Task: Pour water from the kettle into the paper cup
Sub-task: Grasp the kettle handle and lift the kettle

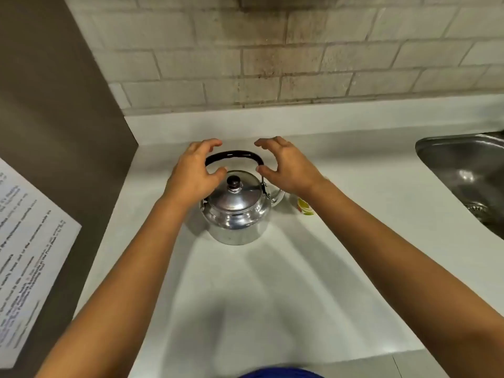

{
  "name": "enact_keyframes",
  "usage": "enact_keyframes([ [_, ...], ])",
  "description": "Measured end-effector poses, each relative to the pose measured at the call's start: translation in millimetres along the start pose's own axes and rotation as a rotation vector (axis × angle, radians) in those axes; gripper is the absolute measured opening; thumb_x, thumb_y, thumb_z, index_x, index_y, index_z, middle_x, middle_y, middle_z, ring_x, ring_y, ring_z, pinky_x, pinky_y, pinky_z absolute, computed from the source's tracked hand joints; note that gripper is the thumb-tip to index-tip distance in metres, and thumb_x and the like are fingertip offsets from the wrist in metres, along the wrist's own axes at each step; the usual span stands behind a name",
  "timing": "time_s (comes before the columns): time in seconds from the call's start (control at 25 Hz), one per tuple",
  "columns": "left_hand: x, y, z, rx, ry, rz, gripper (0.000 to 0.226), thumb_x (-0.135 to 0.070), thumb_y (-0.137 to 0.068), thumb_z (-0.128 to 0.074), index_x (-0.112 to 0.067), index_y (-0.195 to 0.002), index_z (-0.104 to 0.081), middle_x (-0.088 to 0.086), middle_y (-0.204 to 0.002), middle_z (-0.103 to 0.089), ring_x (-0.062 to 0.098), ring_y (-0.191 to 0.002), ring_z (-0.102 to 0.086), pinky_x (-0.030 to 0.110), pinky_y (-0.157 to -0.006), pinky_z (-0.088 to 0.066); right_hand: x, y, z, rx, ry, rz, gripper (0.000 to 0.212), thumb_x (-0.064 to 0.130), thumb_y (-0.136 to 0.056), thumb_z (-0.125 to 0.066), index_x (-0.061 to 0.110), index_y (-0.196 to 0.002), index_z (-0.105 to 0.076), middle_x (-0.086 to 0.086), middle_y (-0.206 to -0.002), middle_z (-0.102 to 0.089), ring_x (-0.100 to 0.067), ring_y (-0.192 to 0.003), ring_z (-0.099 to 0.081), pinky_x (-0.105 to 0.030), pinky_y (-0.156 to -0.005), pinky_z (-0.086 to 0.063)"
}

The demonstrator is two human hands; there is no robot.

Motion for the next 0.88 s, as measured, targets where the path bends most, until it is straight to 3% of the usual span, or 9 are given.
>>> enact_keyframes([
  [0.12,-1.3,-6.2,-5.0,-0.036,-0.029,0.012,0.047,-0.021,-0.079,-0.067,-0.020,-0.124,-0.056,0.008,-0.121,-0.060,0.023,-0.105,-0.057,0.028,-0.089,-0.042,-1.0,-10.0,-15.8,0.090,-0.014,0.040,0.050,0.021,-0.083,-0.060,0.016,-0.130,-0.042,-0.012,-0.130,-0.051,-0.028,-0.114,-0.051,-0.036,-0.095,-0.043],
  [0.24,3.6,-10.9,-12.8,-0.024,-0.003,0.063,0.035,-0.021,-0.079,-0.066,-0.019,-0.114,-0.063,-0.002,-0.098,-0.065,0.018,-0.085,-0.061,0.026,-0.078,-0.046,-1.8,-15.7,-29.1,0.117,-0.059,0.054,0.044,0.015,-0.086,-0.056,0.014,-0.128,-0.043,-0.014,-0.123,-0.056,-0.029,-0.108,-0.054,-0.041,-0.093,-0.046],
  [0.4,9.7,-24.8,-15.3,-0.012,-0.031,0.121,0.006,-0.027,-0.076,-0.065,-0.022,-0.079,-0.065,-0.007,-0.067,-0.059,0.017,-0.064,-0.056,0.025,-0.061,-0.043,-5.1,-21.5,-30.6,0.051,-0.147,0.052,0.034,0.008,-0.088,-0.050,0.009,-0.122,-0.049,-0.016,-0.116,-0.060,-0.028,-0.103,-0.056,-0.030,-0.089,-0.043],
  [0.6,12.4,-33.9,-22.7,0.041,-0.055,0.170,0.033,-0.028,-0.073,-0.067,-0.026,-0.047,-0.048,-0.007,-0.046,-0.046,0.011,-0.045,-0.044,0.023,-0.046,-0.033,-13.4,-19.3,-31.5,0.008,-0.293,0.008,0.030,0.005,-0.088,-0.050,0.009,-0.117,-0.054,-0.013,-0.112,-0.062,-0.020,-0.096,-0.055,-0.020,-0.084,-0.039],
  [0.88,14.4,-32.3,-22.3,-0.001,-0.018,0.184,0.034,-0.024,-0.069,-0.069,-0.022,-0.043,-0.047,-0.006,-0.042,-0.041,0.010,-0.041,-0.039,0.021,-0.042,-0.030,-14.0,-13.7,-30.4,-0.044,-0.358,-0.003,0.029,0.003,-0.087,-0.051,0.011,-0.114,-0.057,-0.011,-0.109,-0.063,-0.014,-0.093,-0.055,-0.020,-0.084,-0.041],
])
Point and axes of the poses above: each hand's wrist, its own y-axis away from the middle knuckle, its own z-axis out of the back of the hand, x = y × z, the point moved 10 cm from there along -y, towards the middle knuckle
